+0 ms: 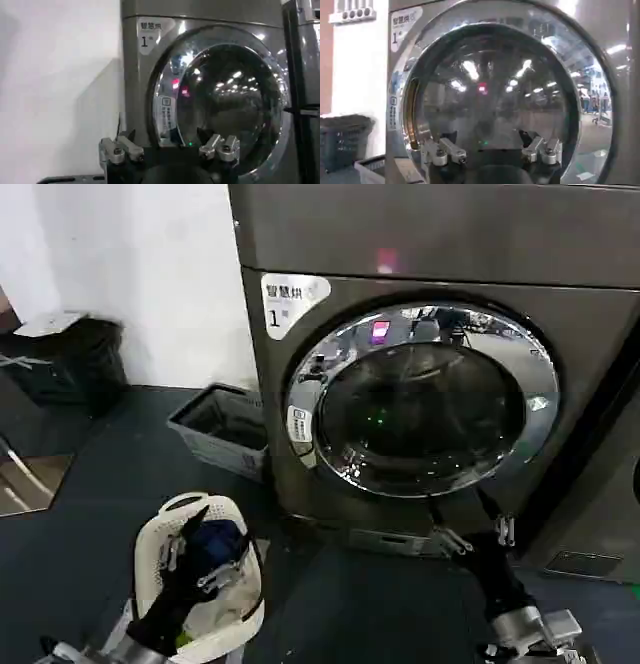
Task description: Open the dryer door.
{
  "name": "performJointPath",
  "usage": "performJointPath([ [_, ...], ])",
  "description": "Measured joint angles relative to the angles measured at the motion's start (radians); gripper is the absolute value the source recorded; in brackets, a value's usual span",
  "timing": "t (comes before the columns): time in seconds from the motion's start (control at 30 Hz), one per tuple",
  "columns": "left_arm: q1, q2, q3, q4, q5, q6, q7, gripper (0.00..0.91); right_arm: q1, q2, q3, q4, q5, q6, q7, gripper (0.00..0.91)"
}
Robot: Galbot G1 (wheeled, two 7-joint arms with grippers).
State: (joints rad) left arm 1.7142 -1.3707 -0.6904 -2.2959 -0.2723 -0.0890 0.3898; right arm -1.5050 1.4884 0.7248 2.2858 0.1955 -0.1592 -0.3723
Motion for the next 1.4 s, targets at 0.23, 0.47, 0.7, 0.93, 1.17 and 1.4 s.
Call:
performJointPath([
  [0.23,0.003,0.003,0.007,0.006,0.0,-0.002,0.026,0.907,0.147,-0.165,-0.034,-0.143,0.115,-0.001,-0.128,0.907],
  [0.47,-0.011,0.008,0.002,0.019,0.0,-0.003,0.034,0.907,0.314,-0.307,-0.166,-0.278,0.161,-0.007,-0.142,0.907],
  [0.7,-0.007,0.0,0.0,0.023,0.014,-0.007,0.04,0.907,0.471,-0.328,-0.314,-0.352,0.155,-0.025,-0.132,0.907],
  [0.93,-0.006,-0.005,-0.001,0.032,0.029,-0.02,0.043,0.907,0.61,-0.304,-0.44,-0.45,0.144,-0.027,-0.123,0.907],
  [1.17,-0.003,-0.003,-0.001,0.039,0.031,-0.04,0.043,0.907,0.704,-0.259,-0.516,-0.555,0.132,-0.029,-0.119,0.907],
  [1.4,0.0,-0.001,-0.002,0.038,0.031,-0.037,0.043,0.907,0.784,-0.221,-0.567,-0.635,0.149,-0.038,-0.123,0.907],
])
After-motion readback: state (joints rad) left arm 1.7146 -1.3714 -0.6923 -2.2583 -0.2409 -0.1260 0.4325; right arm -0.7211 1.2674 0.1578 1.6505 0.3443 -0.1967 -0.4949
